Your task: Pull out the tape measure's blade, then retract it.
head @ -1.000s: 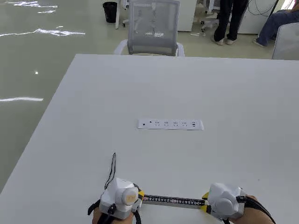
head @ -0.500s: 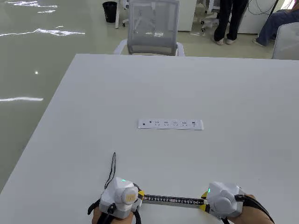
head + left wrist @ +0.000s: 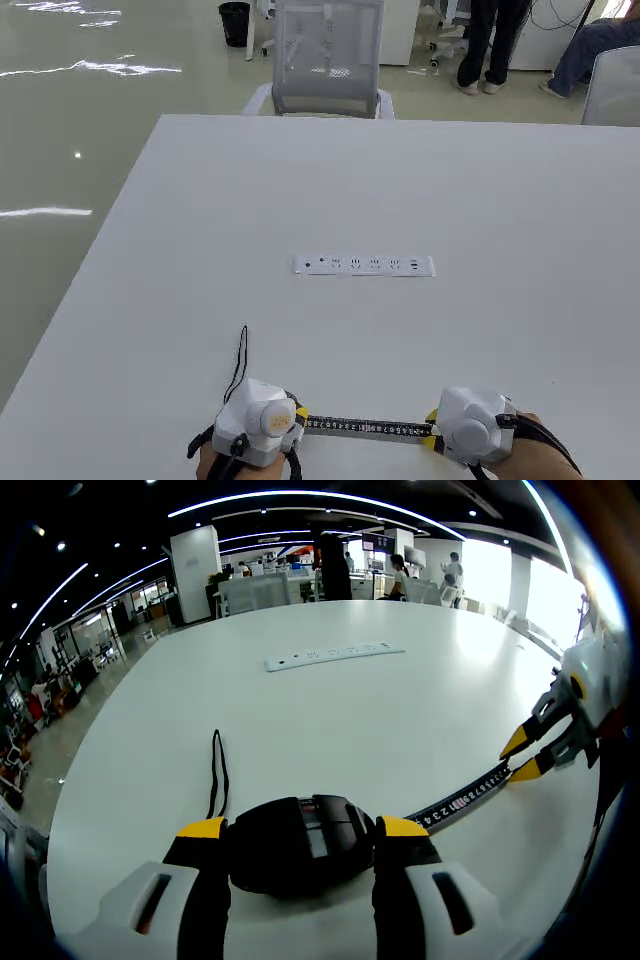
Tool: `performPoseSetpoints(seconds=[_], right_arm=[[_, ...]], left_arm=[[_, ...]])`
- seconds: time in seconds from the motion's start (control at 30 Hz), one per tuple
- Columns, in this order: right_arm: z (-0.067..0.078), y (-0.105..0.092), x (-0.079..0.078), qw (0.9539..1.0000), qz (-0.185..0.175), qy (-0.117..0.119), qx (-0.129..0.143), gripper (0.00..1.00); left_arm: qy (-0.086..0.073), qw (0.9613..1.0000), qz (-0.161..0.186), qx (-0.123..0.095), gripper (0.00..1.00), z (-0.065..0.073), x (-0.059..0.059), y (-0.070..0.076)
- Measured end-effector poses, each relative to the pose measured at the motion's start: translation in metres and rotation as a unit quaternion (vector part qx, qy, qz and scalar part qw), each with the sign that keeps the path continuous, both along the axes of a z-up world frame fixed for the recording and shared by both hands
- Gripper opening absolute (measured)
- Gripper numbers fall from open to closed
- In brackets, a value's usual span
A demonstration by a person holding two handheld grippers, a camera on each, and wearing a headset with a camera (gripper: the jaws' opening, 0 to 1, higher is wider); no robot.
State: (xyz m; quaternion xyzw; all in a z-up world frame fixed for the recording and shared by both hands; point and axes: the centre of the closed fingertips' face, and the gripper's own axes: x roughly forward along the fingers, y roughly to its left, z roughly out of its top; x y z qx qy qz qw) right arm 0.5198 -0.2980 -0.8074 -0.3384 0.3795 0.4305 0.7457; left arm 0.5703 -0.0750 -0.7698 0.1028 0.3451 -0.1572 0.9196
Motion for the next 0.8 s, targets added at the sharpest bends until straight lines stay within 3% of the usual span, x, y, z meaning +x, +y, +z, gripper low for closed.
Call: performPoseSetpoints(seconds=[0.8], right_arm=[[-0.002, 0.012, 0.004, 1.0000, 0.001, 0.002, 0.004, 0.12]], left_arm=[[-0.001, 1.0000, -0.002, 0.000, 0.53, 0.000, 0.001, 0.000]])
